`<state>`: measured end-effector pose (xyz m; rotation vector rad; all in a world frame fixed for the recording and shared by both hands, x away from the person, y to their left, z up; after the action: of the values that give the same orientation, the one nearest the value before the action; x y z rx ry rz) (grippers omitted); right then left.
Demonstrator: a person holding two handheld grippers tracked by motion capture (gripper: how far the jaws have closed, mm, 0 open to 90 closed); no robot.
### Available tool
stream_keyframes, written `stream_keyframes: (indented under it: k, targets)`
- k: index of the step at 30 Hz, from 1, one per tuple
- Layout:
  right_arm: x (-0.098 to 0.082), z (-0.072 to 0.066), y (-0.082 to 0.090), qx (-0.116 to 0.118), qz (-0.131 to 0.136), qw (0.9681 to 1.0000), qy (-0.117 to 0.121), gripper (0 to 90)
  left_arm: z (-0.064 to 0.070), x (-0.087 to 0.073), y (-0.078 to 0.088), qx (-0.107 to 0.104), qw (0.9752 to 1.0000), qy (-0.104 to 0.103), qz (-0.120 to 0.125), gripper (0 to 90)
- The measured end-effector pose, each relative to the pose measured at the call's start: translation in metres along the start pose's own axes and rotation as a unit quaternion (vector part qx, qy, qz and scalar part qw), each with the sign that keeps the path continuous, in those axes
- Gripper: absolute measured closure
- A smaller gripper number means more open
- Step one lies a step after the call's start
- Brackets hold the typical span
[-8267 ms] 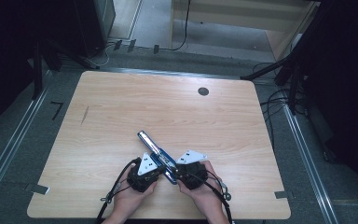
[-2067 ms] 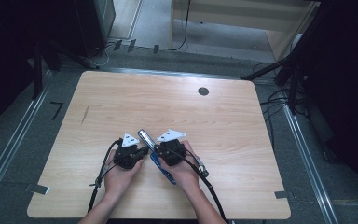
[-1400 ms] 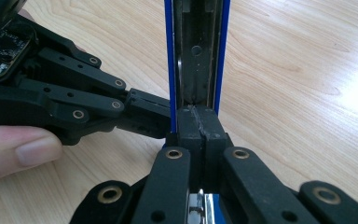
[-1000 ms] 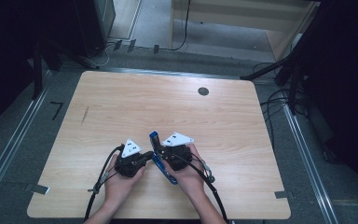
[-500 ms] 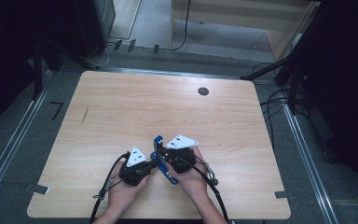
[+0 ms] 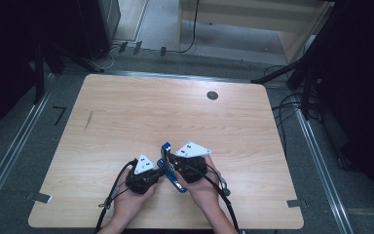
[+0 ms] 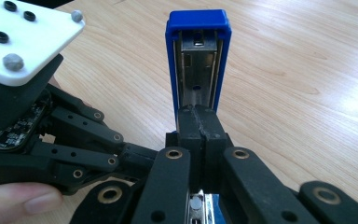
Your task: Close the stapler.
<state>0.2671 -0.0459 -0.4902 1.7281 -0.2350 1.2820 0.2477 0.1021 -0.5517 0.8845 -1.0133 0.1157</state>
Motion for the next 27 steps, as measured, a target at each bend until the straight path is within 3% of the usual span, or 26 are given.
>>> stream_keyframes:
  k: [9,18,27]
  targets:
    - [0.003,0.006,0.008,-0.007,0.006,0.9999,-0.002,90.0,-0.001,0.000,0.000,-0.002,1.0000,0.001,-0.004,90.0]
    - [0.030,0.016,0.019,-0.019,0.029,0.9994,-0.008,90.0,0.000,0.000,-0.002,-0.004,1.0000,0.002,-0.007,90.0]
    - [0.048,0.015,0.019,-0.018,0.044,0.9988,-0.012,90.0,0.000,0.000,-0.002,-0.004,0.9999,-0.003,-0.013,90.0]
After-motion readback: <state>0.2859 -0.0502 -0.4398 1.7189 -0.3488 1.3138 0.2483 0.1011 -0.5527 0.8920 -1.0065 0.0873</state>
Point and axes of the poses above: each handheld gripper's, and its own axes: y roughly backward along the jaws, x roughly out of its top, z roughly to its right, the point moved 3 cm from there along -y, roughly forward along the jaws, and after that the axes turned 7 degrees about -x, right-handed, at the moved point
